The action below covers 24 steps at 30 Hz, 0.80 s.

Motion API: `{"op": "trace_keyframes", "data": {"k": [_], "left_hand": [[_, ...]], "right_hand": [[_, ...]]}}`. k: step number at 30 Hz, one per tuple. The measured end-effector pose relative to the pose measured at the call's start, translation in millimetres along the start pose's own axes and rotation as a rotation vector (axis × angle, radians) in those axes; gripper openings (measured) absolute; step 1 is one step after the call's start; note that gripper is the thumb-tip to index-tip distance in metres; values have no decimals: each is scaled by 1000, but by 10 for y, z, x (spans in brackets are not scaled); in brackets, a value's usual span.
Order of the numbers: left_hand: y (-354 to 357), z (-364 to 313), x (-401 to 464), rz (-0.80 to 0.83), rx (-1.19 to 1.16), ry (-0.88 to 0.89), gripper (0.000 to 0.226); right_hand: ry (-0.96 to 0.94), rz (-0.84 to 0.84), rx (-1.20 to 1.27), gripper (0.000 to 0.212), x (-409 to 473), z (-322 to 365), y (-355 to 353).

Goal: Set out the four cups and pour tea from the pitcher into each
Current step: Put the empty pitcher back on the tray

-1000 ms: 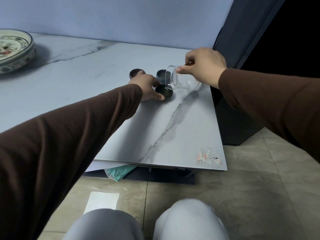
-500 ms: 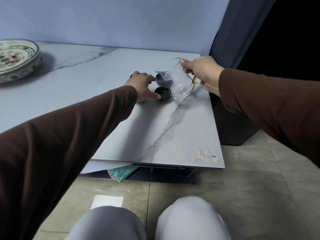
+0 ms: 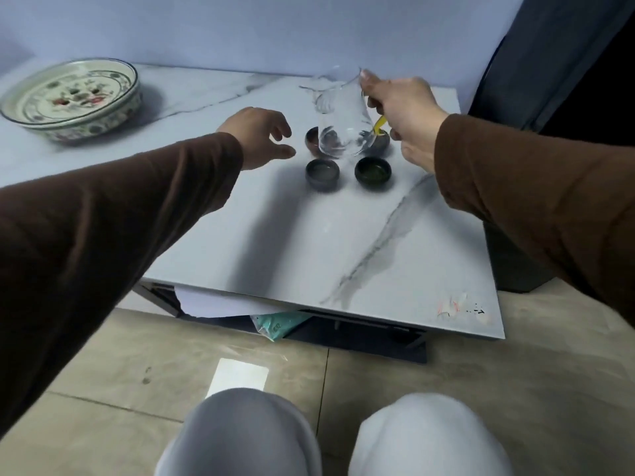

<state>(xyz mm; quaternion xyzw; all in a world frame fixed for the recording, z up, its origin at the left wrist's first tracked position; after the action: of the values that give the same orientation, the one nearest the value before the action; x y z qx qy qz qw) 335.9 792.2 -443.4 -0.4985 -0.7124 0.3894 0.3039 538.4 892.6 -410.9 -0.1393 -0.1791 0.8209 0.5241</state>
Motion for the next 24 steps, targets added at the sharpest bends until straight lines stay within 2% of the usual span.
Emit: {"op": "trace_keyframes", "data": {"k": [7,13,18,24], "left_hand": [[-7,519,391,52,65,-3,34],[-248,616,257,143,20,-101,34],[-891,425,-122,219,-34,-216,34],[-2092,321,-722,192,-106,-335,36]], "right_hand": [[-30,66,-12,37,478,49,458],[93,170,-10,35,412,241,648],[210,207,44,39,81,836,628],[285,245,41,37,-438,1821,748]]}}
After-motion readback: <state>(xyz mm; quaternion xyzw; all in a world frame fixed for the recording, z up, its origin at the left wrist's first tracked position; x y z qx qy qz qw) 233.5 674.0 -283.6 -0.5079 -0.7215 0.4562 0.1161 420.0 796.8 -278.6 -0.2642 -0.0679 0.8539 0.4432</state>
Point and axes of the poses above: each hand's wrist, its own x-axis towards the middle knuckle, its own y-axis out of the palm, z = x × y, the point moved 9 cm from there along x, towards the middle knuckle, and after that the axes turned 12 degrees about -x, right-handed, at the moved point
